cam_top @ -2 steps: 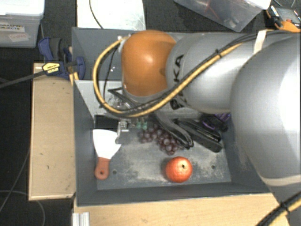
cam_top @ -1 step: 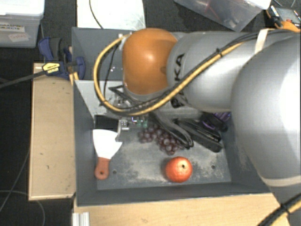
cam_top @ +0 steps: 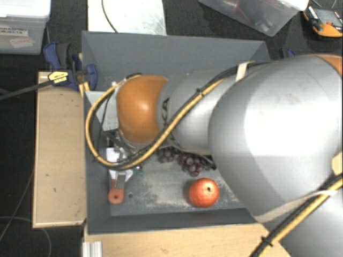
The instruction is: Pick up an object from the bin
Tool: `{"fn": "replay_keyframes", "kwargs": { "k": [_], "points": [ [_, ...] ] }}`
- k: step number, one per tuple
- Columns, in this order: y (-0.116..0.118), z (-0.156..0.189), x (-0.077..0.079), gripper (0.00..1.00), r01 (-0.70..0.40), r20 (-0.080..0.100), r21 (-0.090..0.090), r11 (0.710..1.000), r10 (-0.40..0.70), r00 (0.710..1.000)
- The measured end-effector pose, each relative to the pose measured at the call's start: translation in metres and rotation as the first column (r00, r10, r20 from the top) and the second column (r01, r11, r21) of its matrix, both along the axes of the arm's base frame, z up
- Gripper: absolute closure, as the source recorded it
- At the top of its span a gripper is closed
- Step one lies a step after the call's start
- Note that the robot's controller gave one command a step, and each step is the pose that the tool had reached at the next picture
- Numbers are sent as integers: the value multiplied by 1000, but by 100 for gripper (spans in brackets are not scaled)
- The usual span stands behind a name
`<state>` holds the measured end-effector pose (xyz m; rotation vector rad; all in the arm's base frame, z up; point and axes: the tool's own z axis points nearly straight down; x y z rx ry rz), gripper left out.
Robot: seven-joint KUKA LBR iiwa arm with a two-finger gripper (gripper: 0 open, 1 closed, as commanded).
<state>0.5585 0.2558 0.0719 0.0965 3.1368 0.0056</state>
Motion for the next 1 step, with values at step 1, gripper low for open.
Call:
{"fn": "replay_keyframes", "kwargs": {
  "k": [1],
  "points": [
    [-7,0,-5,0,-533,16,-7,846,533,846]
  ]
}}
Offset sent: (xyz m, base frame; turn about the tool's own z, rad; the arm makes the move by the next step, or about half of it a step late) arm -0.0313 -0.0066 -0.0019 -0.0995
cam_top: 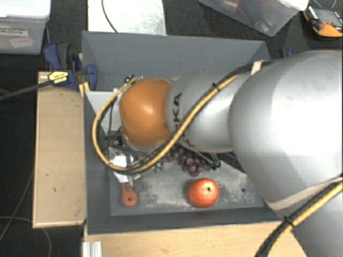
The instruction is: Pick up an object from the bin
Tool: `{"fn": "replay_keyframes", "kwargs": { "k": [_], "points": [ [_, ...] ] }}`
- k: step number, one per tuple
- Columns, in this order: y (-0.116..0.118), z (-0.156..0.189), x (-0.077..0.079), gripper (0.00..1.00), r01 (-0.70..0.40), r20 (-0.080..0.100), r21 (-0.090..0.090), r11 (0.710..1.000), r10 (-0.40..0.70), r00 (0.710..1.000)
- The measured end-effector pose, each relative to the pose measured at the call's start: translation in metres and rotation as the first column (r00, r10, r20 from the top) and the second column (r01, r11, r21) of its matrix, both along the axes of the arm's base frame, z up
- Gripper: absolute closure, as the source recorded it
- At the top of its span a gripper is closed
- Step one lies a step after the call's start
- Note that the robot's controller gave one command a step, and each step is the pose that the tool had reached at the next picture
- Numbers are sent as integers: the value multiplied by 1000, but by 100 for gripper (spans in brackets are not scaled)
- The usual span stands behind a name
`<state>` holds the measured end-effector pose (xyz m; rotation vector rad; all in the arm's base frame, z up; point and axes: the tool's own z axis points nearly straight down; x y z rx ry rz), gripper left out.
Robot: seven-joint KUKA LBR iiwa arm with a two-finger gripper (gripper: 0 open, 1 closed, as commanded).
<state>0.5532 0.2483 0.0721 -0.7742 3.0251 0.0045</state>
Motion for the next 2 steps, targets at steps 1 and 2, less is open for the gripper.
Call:
{"fn": "replay_keyframes", "kwargs": {
  "k": [1,2],
  "points": [
    [2,0,-24,0,448,-14,1,894,-448,894],
    [6,0,-68,0,-45,5,-1,999,45,999]
  ]
}}
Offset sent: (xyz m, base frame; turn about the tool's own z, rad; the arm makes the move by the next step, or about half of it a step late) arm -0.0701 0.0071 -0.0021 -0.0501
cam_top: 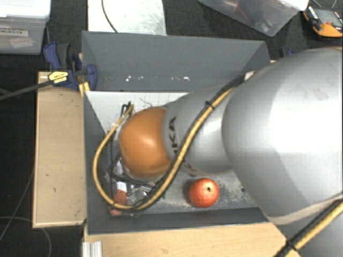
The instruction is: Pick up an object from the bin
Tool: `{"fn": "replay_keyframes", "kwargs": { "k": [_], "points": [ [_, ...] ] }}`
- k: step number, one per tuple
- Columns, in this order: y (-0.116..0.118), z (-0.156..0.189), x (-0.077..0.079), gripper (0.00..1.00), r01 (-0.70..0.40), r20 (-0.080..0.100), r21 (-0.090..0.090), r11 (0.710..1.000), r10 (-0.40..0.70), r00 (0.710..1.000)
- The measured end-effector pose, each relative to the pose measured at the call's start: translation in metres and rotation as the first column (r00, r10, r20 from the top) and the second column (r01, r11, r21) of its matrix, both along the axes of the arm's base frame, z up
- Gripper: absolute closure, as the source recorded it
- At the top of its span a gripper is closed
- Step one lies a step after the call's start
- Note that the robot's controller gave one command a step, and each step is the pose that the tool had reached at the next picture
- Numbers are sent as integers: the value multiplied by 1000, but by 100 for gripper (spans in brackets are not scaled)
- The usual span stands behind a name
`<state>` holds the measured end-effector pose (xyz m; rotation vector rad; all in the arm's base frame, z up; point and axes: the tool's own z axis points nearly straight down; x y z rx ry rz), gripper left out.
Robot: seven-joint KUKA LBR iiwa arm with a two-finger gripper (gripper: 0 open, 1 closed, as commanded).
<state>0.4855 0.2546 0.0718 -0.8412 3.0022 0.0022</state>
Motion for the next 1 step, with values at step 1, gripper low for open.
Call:
{"fn": "replay_keyframes", "kwargs": {
  "k": [1],
  "points": [
    [-4,0,42,100,466,-16,5,885,-466,885]
  ]
}}
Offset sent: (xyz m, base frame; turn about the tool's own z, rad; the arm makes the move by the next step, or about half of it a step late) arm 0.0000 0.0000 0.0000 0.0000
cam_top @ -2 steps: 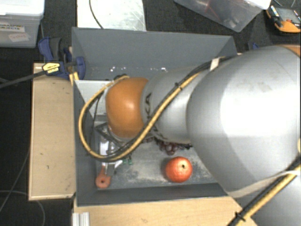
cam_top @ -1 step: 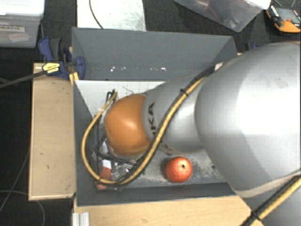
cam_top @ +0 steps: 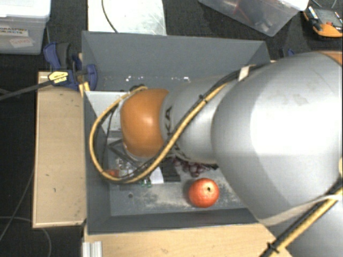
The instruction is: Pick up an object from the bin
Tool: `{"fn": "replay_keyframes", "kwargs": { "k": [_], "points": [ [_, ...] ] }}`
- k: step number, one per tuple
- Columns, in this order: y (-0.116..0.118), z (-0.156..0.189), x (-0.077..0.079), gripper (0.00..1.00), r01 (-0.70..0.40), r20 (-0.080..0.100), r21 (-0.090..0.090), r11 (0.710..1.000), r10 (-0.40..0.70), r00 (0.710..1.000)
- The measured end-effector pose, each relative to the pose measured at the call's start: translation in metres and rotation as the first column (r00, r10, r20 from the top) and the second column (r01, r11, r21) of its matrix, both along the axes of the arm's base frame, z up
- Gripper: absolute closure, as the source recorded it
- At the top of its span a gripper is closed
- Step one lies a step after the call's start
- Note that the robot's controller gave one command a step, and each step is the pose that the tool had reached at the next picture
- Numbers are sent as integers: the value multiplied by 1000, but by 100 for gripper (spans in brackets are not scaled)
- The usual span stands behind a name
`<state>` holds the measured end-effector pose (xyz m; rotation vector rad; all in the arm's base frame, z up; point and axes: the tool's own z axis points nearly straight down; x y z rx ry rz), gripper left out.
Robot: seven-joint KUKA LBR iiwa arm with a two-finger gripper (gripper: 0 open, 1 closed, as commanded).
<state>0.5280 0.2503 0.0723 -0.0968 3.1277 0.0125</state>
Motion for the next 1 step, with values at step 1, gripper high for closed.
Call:
{"fn": "replay_keyframes", "kwargs": {
  "k": [1],
  "points": [
    [0,0,0,100,0,-1,0,1000,0,1000]
  ]
}}
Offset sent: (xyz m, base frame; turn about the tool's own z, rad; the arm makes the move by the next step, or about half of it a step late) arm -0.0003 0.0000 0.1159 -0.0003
